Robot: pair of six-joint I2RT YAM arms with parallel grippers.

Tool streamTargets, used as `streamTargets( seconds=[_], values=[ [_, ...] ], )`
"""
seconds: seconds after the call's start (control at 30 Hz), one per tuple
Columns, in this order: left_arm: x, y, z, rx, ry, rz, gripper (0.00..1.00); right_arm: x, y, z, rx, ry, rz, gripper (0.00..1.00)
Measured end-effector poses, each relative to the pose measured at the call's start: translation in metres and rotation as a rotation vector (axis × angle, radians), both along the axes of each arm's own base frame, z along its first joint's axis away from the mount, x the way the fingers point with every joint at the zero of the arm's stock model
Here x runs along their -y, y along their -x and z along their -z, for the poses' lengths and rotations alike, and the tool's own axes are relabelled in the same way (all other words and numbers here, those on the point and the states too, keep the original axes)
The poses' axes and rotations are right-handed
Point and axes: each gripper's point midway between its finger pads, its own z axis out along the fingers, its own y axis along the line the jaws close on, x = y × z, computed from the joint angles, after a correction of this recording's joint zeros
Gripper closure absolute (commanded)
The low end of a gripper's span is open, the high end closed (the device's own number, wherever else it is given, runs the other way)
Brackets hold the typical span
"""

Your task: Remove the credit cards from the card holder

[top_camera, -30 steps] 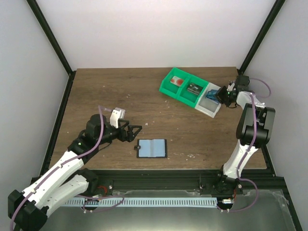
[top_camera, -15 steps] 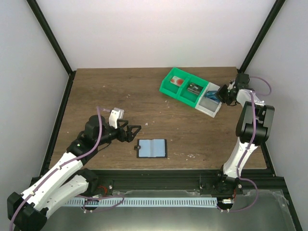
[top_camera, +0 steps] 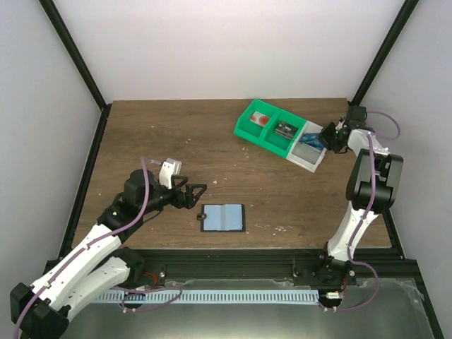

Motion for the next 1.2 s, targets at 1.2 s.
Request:
streamTargets(
  seconds=[1.2],
  values=[
    [0.001, -0.009, 0.042, -0.150, -0.074, -0.033, 0.00, -0.040, 0.018, -0.023, -0.001, 0.055, -0.041, 0.95]
  ],
)
